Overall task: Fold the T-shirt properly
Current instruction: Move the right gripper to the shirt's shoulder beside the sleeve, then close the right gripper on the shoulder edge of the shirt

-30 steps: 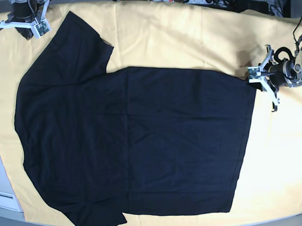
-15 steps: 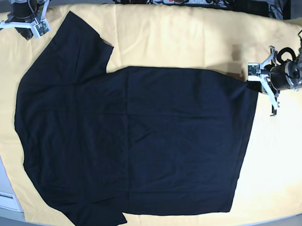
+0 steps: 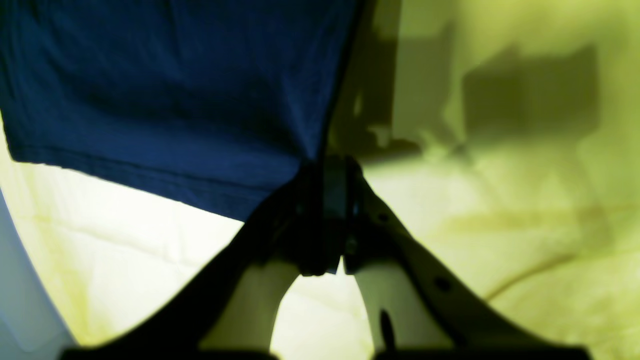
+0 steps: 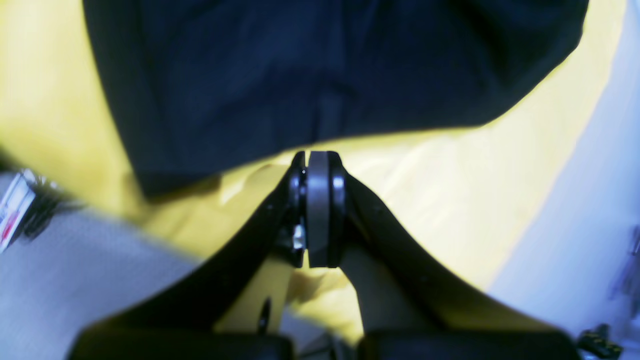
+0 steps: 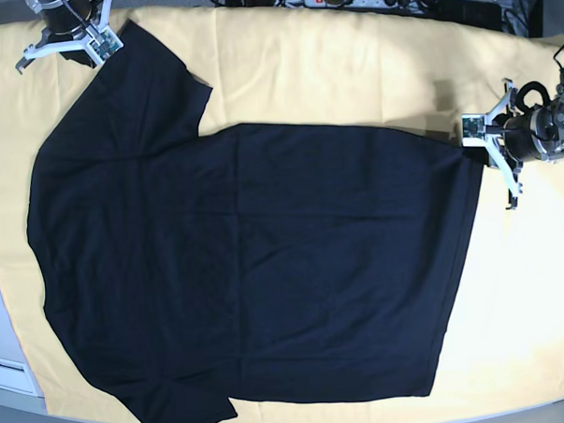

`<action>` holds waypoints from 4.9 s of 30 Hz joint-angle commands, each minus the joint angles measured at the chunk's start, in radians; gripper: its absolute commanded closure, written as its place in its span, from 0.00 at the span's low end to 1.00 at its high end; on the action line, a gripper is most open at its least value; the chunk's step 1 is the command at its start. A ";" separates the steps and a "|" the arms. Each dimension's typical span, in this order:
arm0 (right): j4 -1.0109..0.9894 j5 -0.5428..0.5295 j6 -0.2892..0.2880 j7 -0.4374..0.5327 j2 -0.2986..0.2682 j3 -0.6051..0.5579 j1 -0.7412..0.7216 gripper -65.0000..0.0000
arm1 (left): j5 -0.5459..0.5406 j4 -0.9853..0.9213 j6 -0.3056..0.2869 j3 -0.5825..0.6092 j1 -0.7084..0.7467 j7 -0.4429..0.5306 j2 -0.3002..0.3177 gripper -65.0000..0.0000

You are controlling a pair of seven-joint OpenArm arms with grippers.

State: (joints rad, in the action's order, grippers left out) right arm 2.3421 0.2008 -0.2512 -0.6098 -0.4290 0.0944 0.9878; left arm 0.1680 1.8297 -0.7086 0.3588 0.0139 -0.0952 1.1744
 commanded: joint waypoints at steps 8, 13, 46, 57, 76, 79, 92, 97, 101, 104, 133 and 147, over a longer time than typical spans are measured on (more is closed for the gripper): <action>0.014 -0.054 -0.035 0.057 -0.034 0.007 -0.170 1.00 | -0.024 0.008 0.010 -0.013 -0.014 0.007 0.025 1.00; -0.052 -0.040 0.021 0.056 -0.073 0.006 -0.262 1.00 | -0.024 0.007 0.010 -0.013 -0.013 0.007 0.025 1.00; -0.554 -0.253 -0.081 -0.013 -0.156 0.038 -0.573 0.65 | -0.024 0.007 0.010 -0.013 -0.008 0.003 0.025 1.00; -0.542 -0.175 0.016 -0.024 -0.156 0.038 -0.571 1.00 | -0.024 0.008 0.010 -0.013 -0.008 0.003 0.025 1.00; -0.420 -0.141 0.092 -0.106 -0.167 0.038 -0.547 1.00 | -0.021 0.038 0.130 -0.013 -0.009 -0.121 0.026 1.00; -0.383 -0.141 0.080 -0.159 -0.174 0.039 -0.547 1.00 | -0.056 0.078 0.129 -0.013 -0.008 -0.147 0.026 1.00; -0.195 -0.132 0.097 -0.164 -0.189 0.193 -0.283 1.00 | -0.202 0.237 0.129 -0.013 -0.008 -0.276 0.117 1.00; -0.176 -0.294 0.051 -0.082 -0.188 0.278 -0.226 1.00 | -0.211 0.251 0.130 -0.013 -0.008 -0.276 0.122 1.00; -0.177 -0.425 -0.039 -0.065 -0.188 0.278 -0.270 1.00 | -0.211 0.251 0.130 -0.013 -0.008 -0.276 0.122 1.00; -0.198 -0.472 -0.045 -0.061 -0.187 0.278 -0.333 0.84 | -0.211 0.249 0.130 -0.013 -0.008 -0.276 0.122 1.00; -0.643 -0.698 -0.323 -0.083 -0.187 0.278 -0.620 0.70 | -0.233 0.249 0.130 -0.013 -0.008 -0.272 0.116 1.00; -0.631 -0.666 -0.259 -0.083 -0.188 0.277 -0.620 1.00 | -0.229 0.249 0.165 -0.013 -0.008 -0.273 0.117 1.00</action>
State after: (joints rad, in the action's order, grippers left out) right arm 1.6939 -0.4652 -0.5194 -0.7109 -0.5953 0.3618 0.3744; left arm -0.0608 2.0712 -0.5560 0.3588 0.0189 -0.3752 1.2663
